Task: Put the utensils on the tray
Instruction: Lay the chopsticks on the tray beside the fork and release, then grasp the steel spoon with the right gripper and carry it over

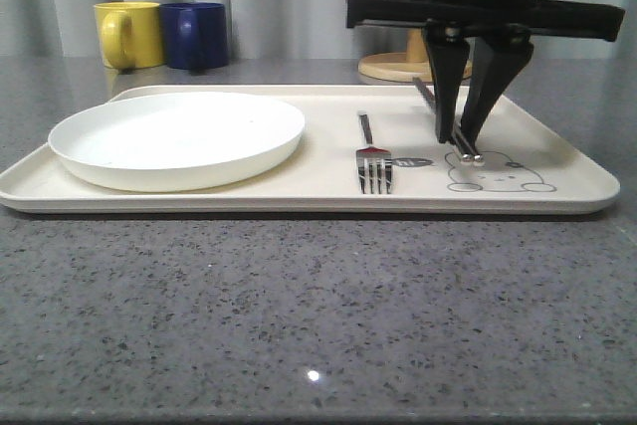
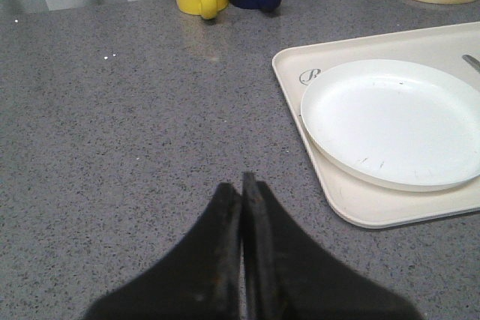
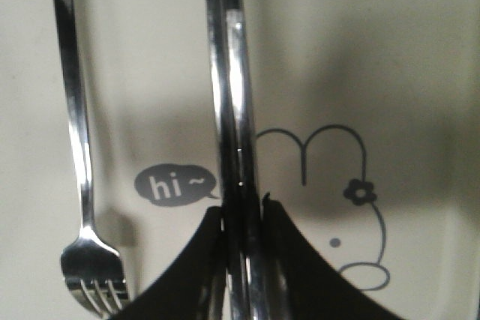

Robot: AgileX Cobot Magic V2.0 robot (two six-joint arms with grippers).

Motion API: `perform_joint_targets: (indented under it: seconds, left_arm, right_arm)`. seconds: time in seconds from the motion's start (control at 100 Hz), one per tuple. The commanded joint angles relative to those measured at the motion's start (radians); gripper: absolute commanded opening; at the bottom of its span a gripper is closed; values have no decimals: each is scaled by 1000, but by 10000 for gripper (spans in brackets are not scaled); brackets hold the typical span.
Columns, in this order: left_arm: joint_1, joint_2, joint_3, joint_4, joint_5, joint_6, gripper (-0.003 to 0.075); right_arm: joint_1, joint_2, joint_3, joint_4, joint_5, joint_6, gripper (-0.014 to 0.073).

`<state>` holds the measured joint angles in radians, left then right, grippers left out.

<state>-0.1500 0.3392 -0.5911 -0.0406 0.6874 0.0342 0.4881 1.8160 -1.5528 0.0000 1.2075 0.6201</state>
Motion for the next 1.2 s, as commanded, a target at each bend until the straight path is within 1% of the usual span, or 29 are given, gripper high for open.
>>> perform_joint_targets:
  seconds: [0.0, 0.17, 0.25, 0.3, 0.35, 0.42, 0.47, 0.5, 0.53, 0.6, 0.7, 0.88, 0.99, 1.1, 1.19]
  left_arm:
    - [-6, 7, -27, -12, -73, -6, -19]
    - [-6, 7, -27, -12, -73, -6, -19]
    - [-6, 7, -27, -12, -73, -6, -19]
    - [-6, 7, -27, -12, -73, -6, -19]
    - [-6, 7, -27, -12, -73, -6, -19]
    - [-6, 7, -27, -12, -73, -6, -19]
    - [-6, 7, -27, -12, -73, -6, -19]
    - [-6, 7, -27, -12, -73, -6, -19]
    - [-6, 7, -27, -12, -73, -6, -19]
    - [-6, 7, -27, -12, -73, -6, -19]
    - [-6, 7, -27, -12, -73, -6, -19]
    - [-6, 7, -27, -12, -73, -6, -19]
    - [-6, 7, -27, -12, -73, -6, -19]
    - [-6, 7, -27, -12, -73, -6, -19]
    - [-6, 7, -27, -12, -73, -6, -19]
  right_arm:
    - [-1, -24, -33, -8, -12, 15, -63]
    - [-1, -1, -33, -10, -12, 15, -63]
    - [-1, 2, -33, -10, -14, 15, -32]
    - [-1, 2, -33, -10, -14, 15, 22]
    - [-1, 2, -33, -10, -13, 15, 106]
    - [-1, 0, -33, -10, -10, 15, 266]
    - [-1, -3, -33, -10, -10, 15, 349]
    - [-1, -6, -33, -11, -14, 15, 388]
    - [-1, -14, -33, -11, -19, 15, 407]
    - [-1, -33, -34, -11, -28, 13, 415]
    - [-8, -78, -35, -12, -37, -36, 414]
    - [-58, -160, -35, -44, -9, -222, 414]
    - [-113, -189, -35, -82, 55, -344, 414]
    - [-192, -200, -35, -83, 100, -464, 414]
    - [-272, -202, -35, -83, 104, -507, 414]
